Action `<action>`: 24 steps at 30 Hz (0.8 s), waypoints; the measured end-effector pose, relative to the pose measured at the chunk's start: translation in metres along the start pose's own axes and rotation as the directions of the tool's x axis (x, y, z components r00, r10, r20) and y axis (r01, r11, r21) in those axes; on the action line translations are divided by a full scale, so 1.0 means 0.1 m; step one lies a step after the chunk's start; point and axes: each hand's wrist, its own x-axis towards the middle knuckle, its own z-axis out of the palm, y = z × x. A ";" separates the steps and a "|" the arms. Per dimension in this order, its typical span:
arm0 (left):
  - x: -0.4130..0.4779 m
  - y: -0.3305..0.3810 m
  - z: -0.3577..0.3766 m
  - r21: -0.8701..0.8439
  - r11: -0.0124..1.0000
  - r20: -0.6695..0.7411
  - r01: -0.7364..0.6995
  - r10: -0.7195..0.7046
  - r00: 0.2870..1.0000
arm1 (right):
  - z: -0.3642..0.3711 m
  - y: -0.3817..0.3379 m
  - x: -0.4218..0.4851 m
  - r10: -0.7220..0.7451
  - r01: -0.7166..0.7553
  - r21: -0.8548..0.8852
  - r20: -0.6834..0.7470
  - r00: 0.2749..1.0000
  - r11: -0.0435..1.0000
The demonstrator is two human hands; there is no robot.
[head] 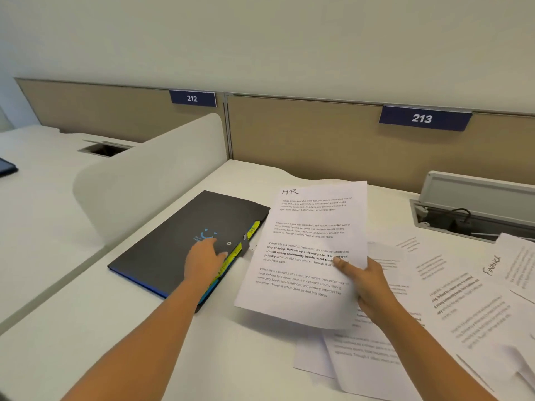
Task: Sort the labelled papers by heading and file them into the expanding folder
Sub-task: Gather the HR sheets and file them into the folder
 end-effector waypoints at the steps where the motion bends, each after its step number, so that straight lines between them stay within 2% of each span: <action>1: 0.03 -0.03 0.03 0.072 0.997 0.039 -0.011 0.008 0.999 | 0.02 0.01 0.00 0.001 -0.001 -0.001 0.002 1.000 1.000; 4: 0.12 -0.13 0.12 0.228 0.973 0.107 -0.042 0.018 0.994 | 0.06 0.02 0.03 0.008 -0.008 -0.007 0.008 1.000 1.000; 14: 0.14 -0.19 0.19 0.453 0.876 0.174 -0.164 0.094 0.980 | 0.16 0.05 0.08 0.036 -0.036 0.009 0.009 0.999 0.999; 18: 0.08 -0.14 0.08 0.448 0.856 0.148 -0.259 0.215 0.965 | 0.17 0.05 0.07 0.059 -0.058 0.042 -0.015 0.998 0.997; 21: 0.08 -0.08 -0.08 0.410 0.867 0.176 -0.283 0.229 0.957 | 0.18 0.00 0.07 0.080 -0.077 0.084 -0.034 0.996 0.993; 24: 0.19 -0.11 -0.16 0.381 0.869 0.114 -0.317 0.296 0.948 | 0.19 -0.07 0.07 0.114 -0.110 0.131 -0.020 0.993 0.985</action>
